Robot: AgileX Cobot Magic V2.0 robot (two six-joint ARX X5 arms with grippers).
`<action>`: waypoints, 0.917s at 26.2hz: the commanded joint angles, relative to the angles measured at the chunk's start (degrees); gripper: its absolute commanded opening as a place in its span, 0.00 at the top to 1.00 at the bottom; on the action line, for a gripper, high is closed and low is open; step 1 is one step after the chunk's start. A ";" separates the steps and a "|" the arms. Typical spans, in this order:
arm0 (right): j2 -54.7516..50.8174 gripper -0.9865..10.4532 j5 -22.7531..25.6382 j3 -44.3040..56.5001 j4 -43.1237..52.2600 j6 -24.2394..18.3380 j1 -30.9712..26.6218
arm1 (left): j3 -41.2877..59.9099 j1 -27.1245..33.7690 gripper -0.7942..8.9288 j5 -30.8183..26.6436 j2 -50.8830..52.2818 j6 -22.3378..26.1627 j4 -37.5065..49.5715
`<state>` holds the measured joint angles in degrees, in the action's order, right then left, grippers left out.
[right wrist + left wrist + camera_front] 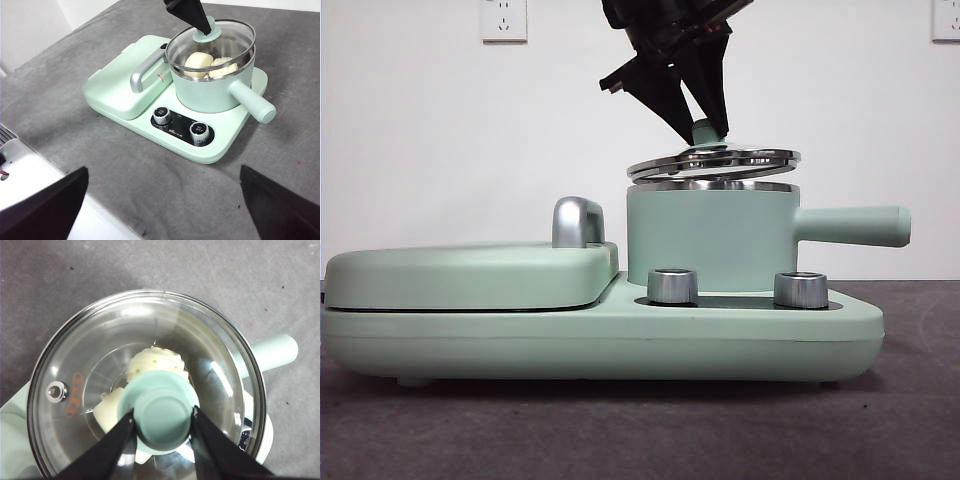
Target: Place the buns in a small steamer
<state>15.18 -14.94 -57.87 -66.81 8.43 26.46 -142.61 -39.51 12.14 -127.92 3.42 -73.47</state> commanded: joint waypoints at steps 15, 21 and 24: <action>-0.04 0.49 -0.09 -0.31 0.74 0.57 0.31 | -1.97 -1.05 0.90 -1.77 -4.42 1.84 1.14; -0.04 0.49 -0.07 -0.31 0.77 0.57 0.31 | -1.97 -1.81 0.89 -2.03 -4.46 2.78 1.77; -0.04 0.49 -0.07 -0.31 0.74 0.57 0.31 | -1.99 -1.88 0.73 -2.03 -4.46 1.55 1.84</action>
<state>15.16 -14.94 -57.87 -66.74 8.40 26.46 -142.82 -40.40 9.78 -130.10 4.91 -72.40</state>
